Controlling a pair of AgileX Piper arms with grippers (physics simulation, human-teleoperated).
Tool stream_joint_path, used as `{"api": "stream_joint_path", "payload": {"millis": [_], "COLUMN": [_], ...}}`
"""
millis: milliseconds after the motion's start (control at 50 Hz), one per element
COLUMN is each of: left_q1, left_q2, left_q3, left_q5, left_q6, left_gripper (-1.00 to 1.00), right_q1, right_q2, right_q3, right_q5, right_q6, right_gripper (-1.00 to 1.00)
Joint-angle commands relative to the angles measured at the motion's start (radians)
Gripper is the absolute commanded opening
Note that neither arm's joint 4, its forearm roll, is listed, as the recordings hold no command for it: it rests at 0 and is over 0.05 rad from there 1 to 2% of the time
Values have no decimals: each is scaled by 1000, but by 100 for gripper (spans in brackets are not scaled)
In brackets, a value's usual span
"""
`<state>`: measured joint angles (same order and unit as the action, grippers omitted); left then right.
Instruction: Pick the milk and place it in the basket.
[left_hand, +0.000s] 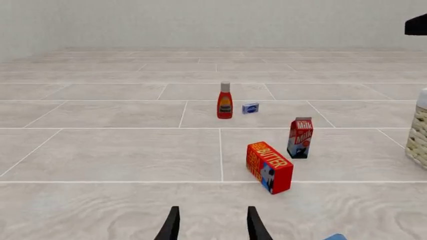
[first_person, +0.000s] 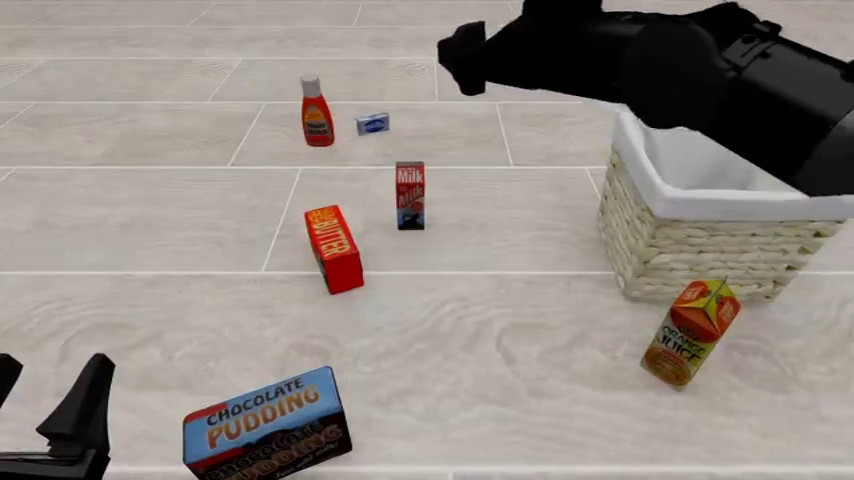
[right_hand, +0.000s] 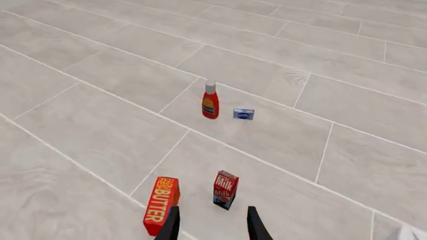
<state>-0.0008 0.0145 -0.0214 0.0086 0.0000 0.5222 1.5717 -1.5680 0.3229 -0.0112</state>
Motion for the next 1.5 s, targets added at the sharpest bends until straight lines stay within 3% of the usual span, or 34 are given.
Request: {"api": "stream_joint_path", "payload": {"millis": [20, 260, 640, 1500], "left_q1": [0, 0, 0, 0], "left_q2": [0, 0, 0, 0], "left_q3": [0, 0, 0, 0], "left_q5": [0, 0, 0, 0], "left_q6": [0, 0, 0, 0], "left_gripper": [100, 100, 100, 100], "right_q1": [-8, -22, -30, -44], "right_q2": [242, 445, 649, 931], "right_q3": [-266, -504, -725, -991], "right_q5": [96, 182, 251, 311], "right_q6": [-7, -1, 15, 32], "right_gripper": [100, 100, 100, 100]}}
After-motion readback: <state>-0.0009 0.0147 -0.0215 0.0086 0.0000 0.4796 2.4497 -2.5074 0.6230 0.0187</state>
